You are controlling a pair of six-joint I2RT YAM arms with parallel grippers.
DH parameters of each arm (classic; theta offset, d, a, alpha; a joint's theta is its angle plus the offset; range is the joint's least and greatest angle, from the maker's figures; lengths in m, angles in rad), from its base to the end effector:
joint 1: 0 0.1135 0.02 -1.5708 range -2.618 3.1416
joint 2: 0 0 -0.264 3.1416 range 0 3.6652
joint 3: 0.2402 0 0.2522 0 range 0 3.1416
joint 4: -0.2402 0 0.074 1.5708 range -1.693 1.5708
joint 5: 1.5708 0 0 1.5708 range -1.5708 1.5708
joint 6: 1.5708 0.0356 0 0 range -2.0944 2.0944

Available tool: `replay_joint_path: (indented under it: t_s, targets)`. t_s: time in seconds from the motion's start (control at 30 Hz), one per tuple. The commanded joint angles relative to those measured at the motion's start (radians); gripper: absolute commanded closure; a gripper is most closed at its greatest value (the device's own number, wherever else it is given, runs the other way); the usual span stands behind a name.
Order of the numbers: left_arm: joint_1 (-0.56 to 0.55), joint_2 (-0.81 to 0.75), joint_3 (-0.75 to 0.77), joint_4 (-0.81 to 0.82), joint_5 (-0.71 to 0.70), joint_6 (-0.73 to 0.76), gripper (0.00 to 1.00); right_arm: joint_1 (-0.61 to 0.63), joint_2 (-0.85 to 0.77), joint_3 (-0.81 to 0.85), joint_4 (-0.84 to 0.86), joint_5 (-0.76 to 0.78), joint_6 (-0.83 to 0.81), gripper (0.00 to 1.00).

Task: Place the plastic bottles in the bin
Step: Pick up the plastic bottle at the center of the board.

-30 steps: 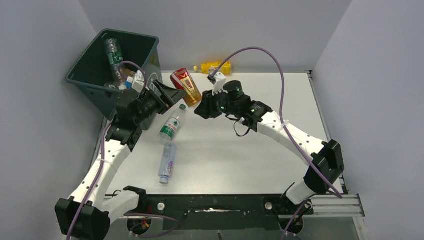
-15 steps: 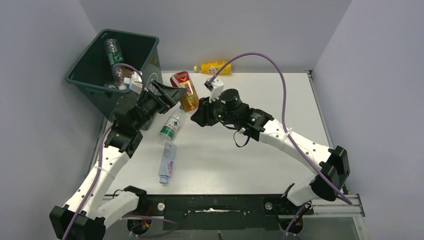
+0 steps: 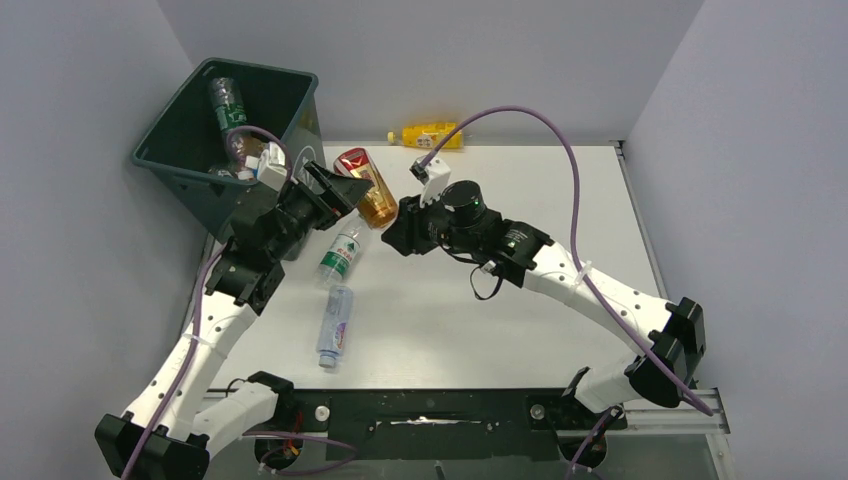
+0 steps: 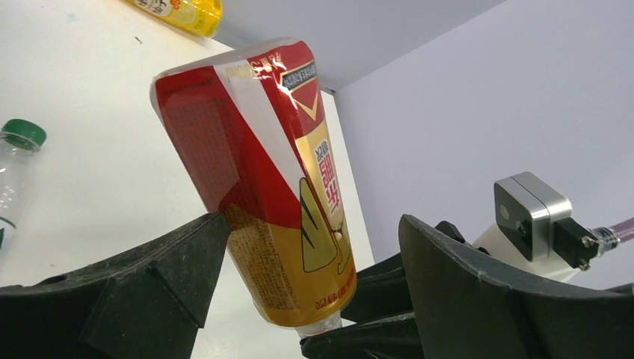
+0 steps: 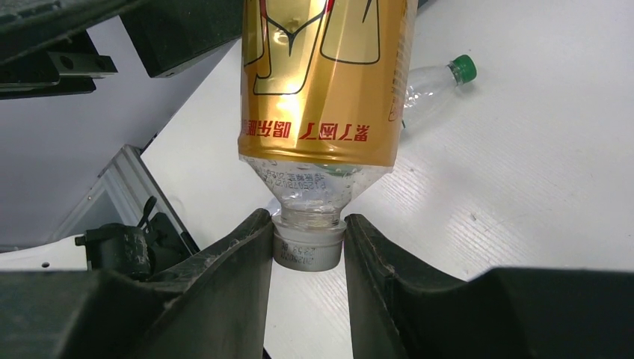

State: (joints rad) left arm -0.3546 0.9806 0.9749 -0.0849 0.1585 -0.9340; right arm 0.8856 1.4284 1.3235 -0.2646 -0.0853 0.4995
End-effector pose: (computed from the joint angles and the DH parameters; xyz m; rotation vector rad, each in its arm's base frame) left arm 0.2110 -0.0841 0.3816 -0.3844 1.7411 -1.0884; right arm 0.2093 0.2609 0.3693 -0.4573 2.0233 0.9751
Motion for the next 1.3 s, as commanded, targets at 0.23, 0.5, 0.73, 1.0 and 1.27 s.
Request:
replay_joint_path:
  t_s: [0.23, 0.5, 0.73, 1.0, 1.27]
  targets:
    - [-0.006, -0.003, 0.088, -0.106, -0.104, 0.066, 0.14, 0.05, -0.079, 0.021, 0.053, -0.029, -0.004, 0.83]
    - [-0.007, -0.03, 0.012, 0.035, -0.067, -0.003, 0.14, 0.057, -0.079, 0.015, 0.075, -0.051, 0.011, 0.83]
    - [-0.007, -0.019, 0.042, 0.016, -0.052, 0.013, 0.36, 0.058, -0.077, -0.01, 0.084, -0.051, 0.021, 0.78]
    - [0.005, 0.016, 0.166, -0.062, -0.066, 0.098, 0.45, 0.058, -0.092, -0.008, 0.077, -0.037, 0.024, 0.32]
    - [0.178, 0.114, 0.374, -0.152, 0.041, 0.186, 0.45, 0.058, -0.144, -0.004, 0.033, -0.007, 0.019, 0.01]
